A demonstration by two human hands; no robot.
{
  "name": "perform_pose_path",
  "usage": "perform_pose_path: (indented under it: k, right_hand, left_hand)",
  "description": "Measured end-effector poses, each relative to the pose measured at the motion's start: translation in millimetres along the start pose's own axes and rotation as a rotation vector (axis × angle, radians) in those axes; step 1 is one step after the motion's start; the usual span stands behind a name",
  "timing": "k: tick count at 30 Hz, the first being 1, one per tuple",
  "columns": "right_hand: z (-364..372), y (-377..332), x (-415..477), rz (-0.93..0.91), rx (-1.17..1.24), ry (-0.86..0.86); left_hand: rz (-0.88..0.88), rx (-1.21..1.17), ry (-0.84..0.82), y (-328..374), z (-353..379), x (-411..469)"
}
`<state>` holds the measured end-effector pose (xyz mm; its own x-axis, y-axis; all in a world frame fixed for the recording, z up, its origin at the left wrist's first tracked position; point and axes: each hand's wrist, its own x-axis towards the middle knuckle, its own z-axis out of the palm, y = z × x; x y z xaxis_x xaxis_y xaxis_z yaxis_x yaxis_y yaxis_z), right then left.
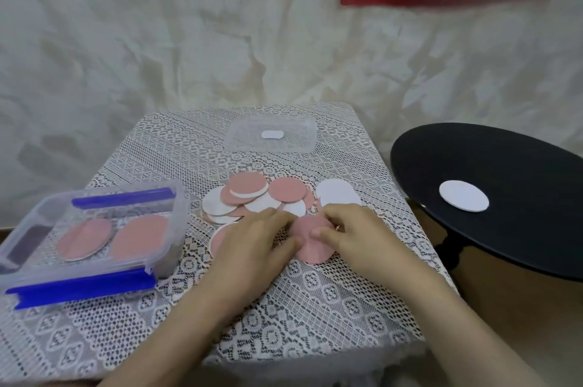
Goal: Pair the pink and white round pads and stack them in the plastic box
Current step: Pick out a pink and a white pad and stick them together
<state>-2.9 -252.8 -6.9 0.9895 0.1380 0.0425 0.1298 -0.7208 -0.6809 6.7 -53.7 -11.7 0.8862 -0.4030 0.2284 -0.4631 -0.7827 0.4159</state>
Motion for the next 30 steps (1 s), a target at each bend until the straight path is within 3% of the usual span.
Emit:
perform_pose_path:
  k: [5, 8, 11, 14, 20, 30]
  right_hand:
    - [7, -2, 10, -0.030, 0.197, -0.079]
    - [13, -9, 23, -0.027, 0.160, -0.083]
    - [12, -11, 41, 0.022, 0.106, 0.017]
    - [11, -13, 60, 0.007, -0.135, 0.093]
    - [24, -22, 83, -0.020, -0.441, 0.026]
    - [19, -34, 39, 0.023, -0.324, -0.045]
  left_hand:
    - [-0.135, -0.424, 0.004, -10, -7, -3]
    - [-0.166, -0.382, 0.053, -17, -9, -5]
    - [-0.189, -0.293, 0.069, -25, -12, -5]
    - [-0.201, -0.280, 0.051, -29, -14, -6]
    - [-0.228, -0.268, 0.051, -37, -14, -6]
    - [-0.299, -0.285, 0.095, -31, -27, -21]
